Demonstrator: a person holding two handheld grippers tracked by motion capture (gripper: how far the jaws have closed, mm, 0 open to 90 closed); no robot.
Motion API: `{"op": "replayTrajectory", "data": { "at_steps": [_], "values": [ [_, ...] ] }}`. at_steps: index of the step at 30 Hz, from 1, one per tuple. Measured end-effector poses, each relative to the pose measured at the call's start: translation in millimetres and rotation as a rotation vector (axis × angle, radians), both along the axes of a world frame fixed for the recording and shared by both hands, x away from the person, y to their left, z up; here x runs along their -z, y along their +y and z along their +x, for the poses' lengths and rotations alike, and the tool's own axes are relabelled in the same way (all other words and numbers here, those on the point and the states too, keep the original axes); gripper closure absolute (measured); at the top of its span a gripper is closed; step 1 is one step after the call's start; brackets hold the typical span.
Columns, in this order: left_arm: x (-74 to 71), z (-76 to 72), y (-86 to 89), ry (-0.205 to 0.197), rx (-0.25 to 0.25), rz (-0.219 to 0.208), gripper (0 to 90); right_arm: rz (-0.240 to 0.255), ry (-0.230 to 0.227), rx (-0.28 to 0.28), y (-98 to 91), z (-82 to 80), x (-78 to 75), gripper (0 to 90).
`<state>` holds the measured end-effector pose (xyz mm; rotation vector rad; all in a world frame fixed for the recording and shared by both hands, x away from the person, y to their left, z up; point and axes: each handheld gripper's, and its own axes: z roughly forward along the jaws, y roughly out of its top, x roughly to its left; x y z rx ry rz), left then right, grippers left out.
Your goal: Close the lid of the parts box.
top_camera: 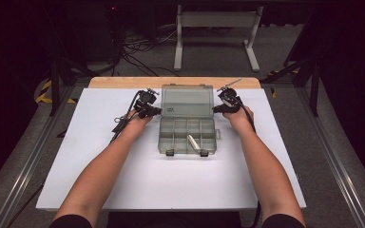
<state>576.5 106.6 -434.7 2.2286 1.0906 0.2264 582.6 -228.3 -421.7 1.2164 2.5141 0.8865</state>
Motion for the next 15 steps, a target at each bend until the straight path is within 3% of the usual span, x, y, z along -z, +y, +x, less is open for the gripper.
{"op": "replayTrajectory", "data": {
  "at_steps": [15],
  "values": [
    [-8.8,-4.0,0.7,-0.039,-0.024,-0.029,89.4,0.042,-0.087,0.014,-3.4,-5.7,-15.9,90.0]
  ]
}}
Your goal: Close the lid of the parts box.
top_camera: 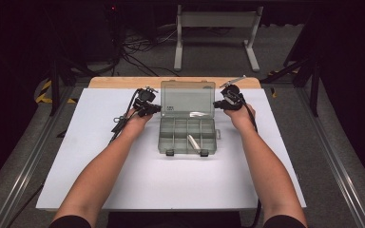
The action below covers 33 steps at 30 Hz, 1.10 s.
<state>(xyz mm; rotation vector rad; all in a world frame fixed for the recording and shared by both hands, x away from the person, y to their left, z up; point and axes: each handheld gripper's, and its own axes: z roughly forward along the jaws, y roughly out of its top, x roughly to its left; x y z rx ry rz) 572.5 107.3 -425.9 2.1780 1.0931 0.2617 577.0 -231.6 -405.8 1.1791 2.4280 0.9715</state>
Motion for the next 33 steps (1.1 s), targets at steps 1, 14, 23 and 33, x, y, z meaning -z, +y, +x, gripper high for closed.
{"op": "replayTrajectory", "data": {
  "at_steps": [1,14,23,33],
  "values": [
    [-0.8,-0.2,0.5,-0.008,0.003,0.004,89.4,0.004,-0.007,0.0,-0.4,-0.7,-1.2,90.0],
    [-13.7,-6.4,6.3,-0.028,0.028,-0.032,89.4,0.036,-0.063,-0.028,-3.7,-10.0,-16.5,90.0],
    [-21.9,-11.3,8.8,-0.045,0.046,-0.043,89.4,0.06,-0.088,-0.052,-6.3,-17.8,-26.3,90.0],
    [-27.4,-17.1,11.9,-0.05,0.076,-0.048,89.4,0.06,-0.11,-0.084,-7.3,-27.9,-34.5,90.0]
  ]
}}
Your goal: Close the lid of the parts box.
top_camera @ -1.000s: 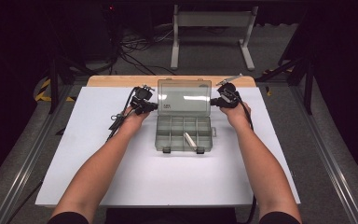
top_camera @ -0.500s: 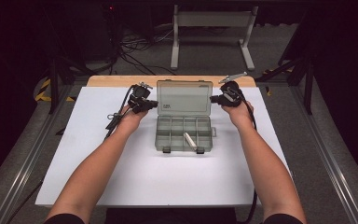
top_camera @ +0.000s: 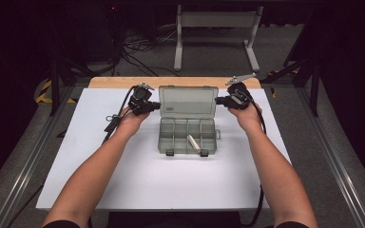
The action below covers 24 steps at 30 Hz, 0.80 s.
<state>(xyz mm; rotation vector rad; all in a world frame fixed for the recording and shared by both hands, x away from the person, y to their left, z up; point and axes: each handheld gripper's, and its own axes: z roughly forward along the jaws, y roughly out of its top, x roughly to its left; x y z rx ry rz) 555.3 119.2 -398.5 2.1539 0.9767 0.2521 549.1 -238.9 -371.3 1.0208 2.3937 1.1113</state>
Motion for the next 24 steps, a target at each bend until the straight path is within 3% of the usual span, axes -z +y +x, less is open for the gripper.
{"op": "replayTrajectory", "data": {
  "at_steps": [24],
  "values": [
    [-7.5,-19.5,8.9,-0.003,0.063,-0.032,89.4,0.0,-0.026,-0.055,-1.3,-28.4,-7.9,90.0]
  ]
}}
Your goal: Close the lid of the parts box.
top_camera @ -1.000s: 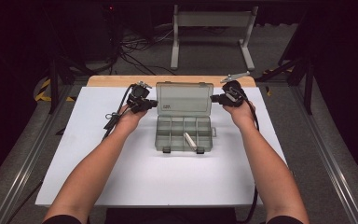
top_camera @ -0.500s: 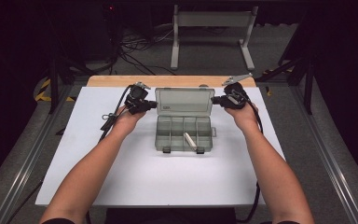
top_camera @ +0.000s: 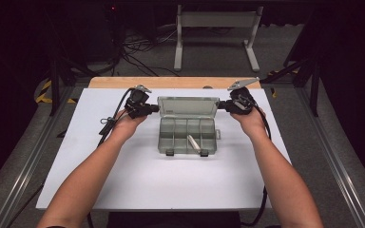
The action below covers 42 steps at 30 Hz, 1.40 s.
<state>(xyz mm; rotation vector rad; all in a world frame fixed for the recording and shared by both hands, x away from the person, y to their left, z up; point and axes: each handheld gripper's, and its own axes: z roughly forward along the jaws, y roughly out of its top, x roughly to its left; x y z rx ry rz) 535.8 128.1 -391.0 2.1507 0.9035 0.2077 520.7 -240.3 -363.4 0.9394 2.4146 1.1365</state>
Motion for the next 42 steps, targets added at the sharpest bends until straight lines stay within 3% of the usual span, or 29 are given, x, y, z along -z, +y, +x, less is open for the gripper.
{"op": "replayTrajectory", "data": {
  "at_steps": [20,27,36,42],
  "values": [
    [-6.0,-21.6,1.6,-0.005,0.067,0.017,89.4,0.008,0.003,-0.053,-1.3,-25.5,-2.5,90.0],
    [-14.5,-30.9,1.7,-0.015,0.096,-0.001,89.4,0.016,-0.004,-0.078,0.6,-36.4,-10.2,90.0],
    [-21.2,-48.1,-2.9,-0.002,0.168,0.031,89.4,-0.019,0.031,-0.128,10.7,-52.0,-16.5,90.0],
    [-22.3,-57.0,-2.7,0.014,0.203,0.044,89.4,-0.069,0.055,-0.164,18.8,-63.9,-15.5,90.0]
  ]
}}
